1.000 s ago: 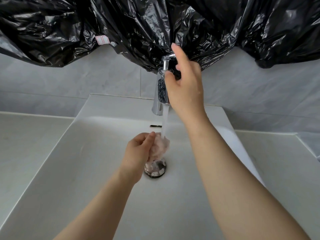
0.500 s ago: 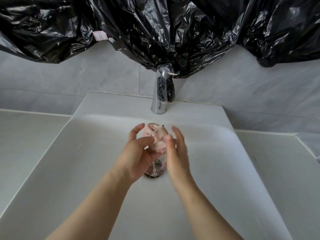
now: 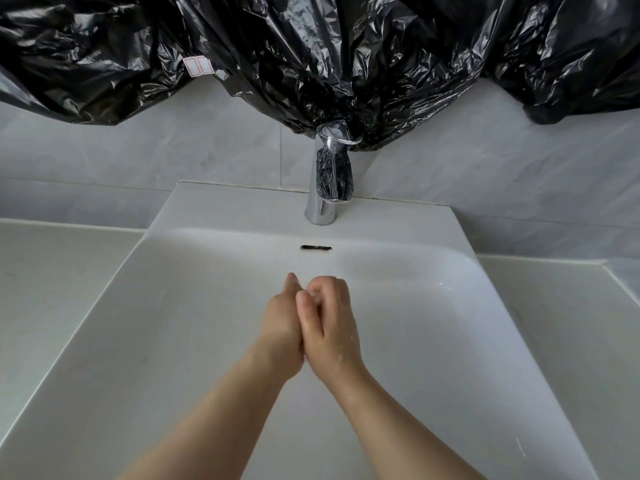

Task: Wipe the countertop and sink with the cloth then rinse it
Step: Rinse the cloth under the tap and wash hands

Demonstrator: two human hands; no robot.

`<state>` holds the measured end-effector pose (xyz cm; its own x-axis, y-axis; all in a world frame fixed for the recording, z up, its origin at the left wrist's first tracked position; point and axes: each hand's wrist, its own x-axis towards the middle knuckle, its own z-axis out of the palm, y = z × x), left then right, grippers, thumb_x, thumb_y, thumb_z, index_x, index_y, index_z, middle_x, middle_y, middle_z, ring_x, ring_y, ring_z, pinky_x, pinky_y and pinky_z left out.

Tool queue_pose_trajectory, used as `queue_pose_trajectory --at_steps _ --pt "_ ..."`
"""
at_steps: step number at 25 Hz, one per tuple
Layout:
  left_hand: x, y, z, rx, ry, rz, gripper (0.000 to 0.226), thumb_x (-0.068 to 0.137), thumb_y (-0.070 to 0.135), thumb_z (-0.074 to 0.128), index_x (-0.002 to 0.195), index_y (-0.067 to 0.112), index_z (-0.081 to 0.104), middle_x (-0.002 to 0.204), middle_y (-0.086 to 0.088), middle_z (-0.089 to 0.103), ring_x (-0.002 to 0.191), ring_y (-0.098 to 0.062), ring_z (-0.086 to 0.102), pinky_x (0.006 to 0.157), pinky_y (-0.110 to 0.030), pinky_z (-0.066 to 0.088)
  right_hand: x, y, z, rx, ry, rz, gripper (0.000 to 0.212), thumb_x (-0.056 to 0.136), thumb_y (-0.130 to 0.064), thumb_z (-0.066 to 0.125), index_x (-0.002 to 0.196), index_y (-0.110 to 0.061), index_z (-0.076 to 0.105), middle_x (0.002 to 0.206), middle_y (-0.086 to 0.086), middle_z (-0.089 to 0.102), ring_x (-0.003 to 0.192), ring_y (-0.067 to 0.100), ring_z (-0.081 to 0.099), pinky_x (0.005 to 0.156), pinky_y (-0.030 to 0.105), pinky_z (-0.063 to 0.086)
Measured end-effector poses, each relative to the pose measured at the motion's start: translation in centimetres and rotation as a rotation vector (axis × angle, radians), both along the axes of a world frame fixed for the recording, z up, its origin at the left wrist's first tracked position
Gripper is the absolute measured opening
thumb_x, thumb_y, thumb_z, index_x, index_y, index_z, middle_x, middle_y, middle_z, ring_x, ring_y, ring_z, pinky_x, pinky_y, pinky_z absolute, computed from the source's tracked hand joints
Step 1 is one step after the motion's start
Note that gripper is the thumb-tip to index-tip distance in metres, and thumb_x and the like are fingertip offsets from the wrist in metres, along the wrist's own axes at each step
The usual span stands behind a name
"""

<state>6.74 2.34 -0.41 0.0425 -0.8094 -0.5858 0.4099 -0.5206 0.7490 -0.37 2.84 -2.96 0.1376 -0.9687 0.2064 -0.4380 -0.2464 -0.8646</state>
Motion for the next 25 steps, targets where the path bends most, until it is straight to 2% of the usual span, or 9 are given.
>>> queue_pose_trajectory --at_steps 4,8,14,16,18,19,21,23,25 --pt "-0.8 0.4 0.1 0.039 0.114 0.031 0.036 0.098 0.020 0.033 0.071 0.009 0.054 0.049 -0.003 0.061 0.046 -0.016 0.060 0.046 -0.019 0.043 0.3 -0.8 -0.1 0.110 -0.001 -0.062 0.035 0.095 -0.039 0.038 0.062 -0.027 0.032 0.062 -0.007 0.044 0.059 0.010 0.043 0.058 0.027 0.030" --pt "-1.0 0.2 -0.1 0.033 0.042 0.067 0.036 0.095 0.013 0.036 0.062 0.010 0.048 0.047 -0.002 0.053 0.044 -0.015 0.054 0.049 -0.023 0.037 0.4 -1.0 0.1 0.195 -0.094 -0.204 0.043 0.100 -0.025 0.042 0.057 -0.020 0.034 0.056 -0.005 0.043 0.055 0.007 0.041 0.058 0.028 0.031" --pt "-1.3 0.2 -0.4 -0.180 -0.208 -0.004 0.035 0.095 0.037 0.044 0.080 0.007 0.053 0.059 -0.004 0.055 0.051 -0.016 0.052 0.049 -0.024 0.041 -0.2 -1.4 1.1 0.312 -0.289 -0.337 0.040 0.100 -0.026 0.042 0.060 -0.019 0.043 0.062 -0.002 0.053 0.060 0.013 0.051 0.058 0.027 0.040" --pt "-0.7 -0.1 -0.4 -0.204 -0.106 -0.077 0.041 0.092 0.050 0.041 0.099 0.010 0.049 0.078 -0.002 0.061 0.068 -0.019 0.057 0.066 -0.032 0.048 -1.2 -2.2 1.2 0.225 -0.267 -0.423 0.033 0.101 -0.030 0.038 0.071 -0.017 0.044 0.074 -0.001 0.054 0.067 0.013 0.051 0.059 0.025 0.035" --pt "0.2 -0.4 -0.2 -0.088 0.061 -0.175 0.063 0.086 0.064 0.034 0.126 0.016 0.043 0.119 -0.007 0.057 0.101 -0.028 0.060 0.090 -0.043 0.048 -1.9 -2.5 1.2 0.187 -0.195 -0.395 0.031 0.101 -0.036 0.034 0.085 -0.015 0.049 0.091 -0.003 0.053 0.075 0.004 0.052 0.062 0.016 0.035" --pt "0.6 -0.5 -0.2 -0.041 0.143 -0.211 0.070 0.085 0.067 0.034 0.129 0.014 0.045 0.124 -0.011 0.056 0.104 -0.031 0.060 0.091 -0.045 0.049 -2.0 -2.6 1.0 0.207 -0.227 -0.322 0.036 0.101 -0.041 0.032 0.089 -0.014 0.055 0.095 -0.004 0.057 0.080 0.000 0.056 0.066 0.012 0.037" --pt "1.5 -0.7 -0.4 -0.031 0.266 -0.197 0.055 0.090 0.055 0.043 0.115 0.009 0.061 0.105 -0.013 0.066 0.092 -0.030 0.066 0.079 -0.039 0.055 -1.9 -2.6 1.3 0.345 -0.368 -0.121 0.039 0.101 -0.042 0.033 0.094 -0.023 0.066 0.091 -0.009 0.069 0.082 -0.005 0.065 0.071 0.008 0.045" --pt "2.5 -1.2 -0.4 -0.036 0.290 -0.106 0.025 0.092 0.029 0.053 0.095 0.008 0.065 0.083 -0.011 0.067 0.074 -0.023 0.066 0.067 -0.030 0.056 -1.6 -2.4 2.1 0.495 -0.516 0.040 0.025 0.100 -0.027 0.041 0.106 -0.023 0.065 0.091 -0.007 0.073 0.085 -0.001 0.068 0.078 0.011 0.048" --pt "3.0 -1.4 -0.6 0.000 0.292 -0.050 0.011 0.090 0.013 0.053 0.084 0.009 0.061 0.069 -0.007 0.061 0.060 -0.015 0.058 0.053 -0.021 0.051 -1.7 -2.0 2.4 0.429 -0.447 0.054 0.032 0.095 -0.008 0.044 0.120 -0.023 0.056 0.105 -0.004 0.069 0.088 -0.001 0.065 0.082 0.017 0.048"
